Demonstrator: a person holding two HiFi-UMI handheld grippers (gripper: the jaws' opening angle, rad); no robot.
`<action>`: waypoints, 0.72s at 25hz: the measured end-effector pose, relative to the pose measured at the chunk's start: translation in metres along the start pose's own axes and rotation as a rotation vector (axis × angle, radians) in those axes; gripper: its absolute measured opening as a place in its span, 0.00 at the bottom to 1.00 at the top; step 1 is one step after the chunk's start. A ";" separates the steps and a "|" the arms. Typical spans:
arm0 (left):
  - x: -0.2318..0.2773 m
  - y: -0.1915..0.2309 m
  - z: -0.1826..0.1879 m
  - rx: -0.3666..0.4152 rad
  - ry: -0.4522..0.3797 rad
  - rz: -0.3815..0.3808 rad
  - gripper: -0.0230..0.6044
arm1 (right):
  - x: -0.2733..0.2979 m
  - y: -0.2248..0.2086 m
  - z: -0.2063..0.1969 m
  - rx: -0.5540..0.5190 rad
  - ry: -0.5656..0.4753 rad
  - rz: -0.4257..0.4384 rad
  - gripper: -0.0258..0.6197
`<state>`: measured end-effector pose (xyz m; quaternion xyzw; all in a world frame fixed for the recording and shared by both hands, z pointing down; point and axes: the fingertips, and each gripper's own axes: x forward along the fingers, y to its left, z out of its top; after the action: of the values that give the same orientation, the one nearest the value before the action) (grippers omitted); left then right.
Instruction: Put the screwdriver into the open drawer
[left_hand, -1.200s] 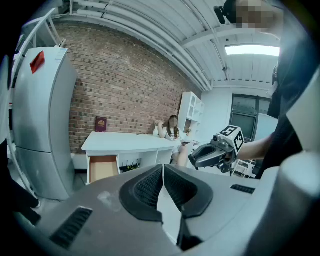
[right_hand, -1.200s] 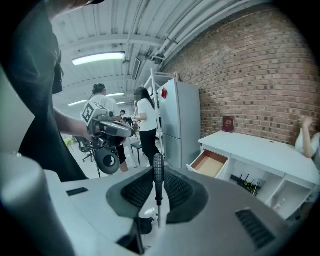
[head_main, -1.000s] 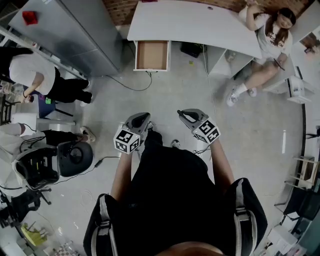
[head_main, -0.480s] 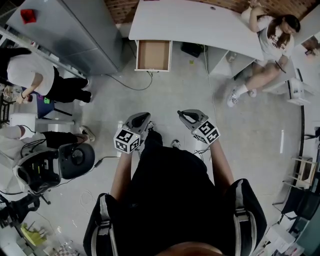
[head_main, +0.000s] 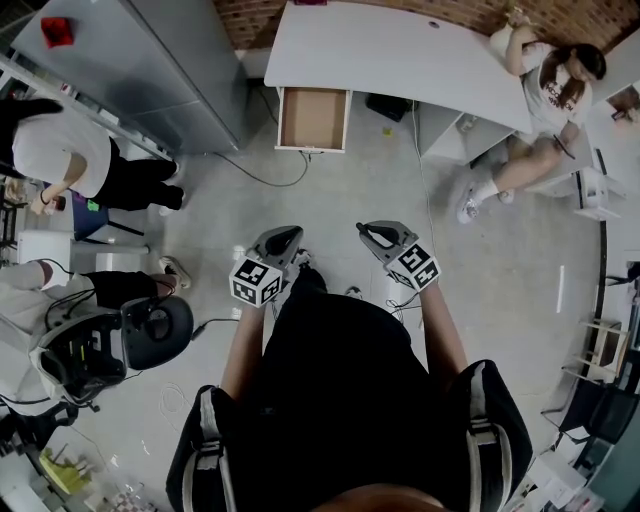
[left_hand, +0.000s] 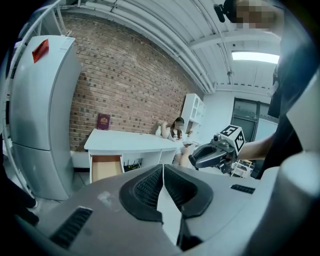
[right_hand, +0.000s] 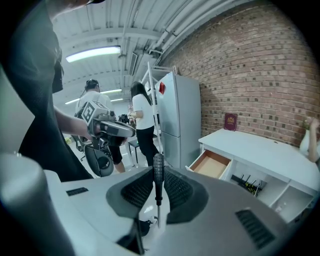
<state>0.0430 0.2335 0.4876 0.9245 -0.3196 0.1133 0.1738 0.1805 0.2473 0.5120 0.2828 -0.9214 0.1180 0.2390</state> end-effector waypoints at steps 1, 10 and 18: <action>0.001 0.004 0.002 0.001 0.000 0.000 0.07 | 0.003 -0.002 0.002 0.000 -0.001 -0.001 0.23; 0.003 0.055 0.020 0.011 -0.003 -0.010 0.07 | 0.044 -0.019 0.029 0.008 -0.005 -0.010 0.23; 0.016 0.091 0.028 0.011 -0.005 -0.041 0.07 | 0.068 -0.041 0.038 0.022 0.009 -0.045 0.23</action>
<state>0.0004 0.1469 0.4900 0.9321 -0.3006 0.1091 0.1700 0.1408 0.1685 0.5175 0.3057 -0.9124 0.1237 0.2425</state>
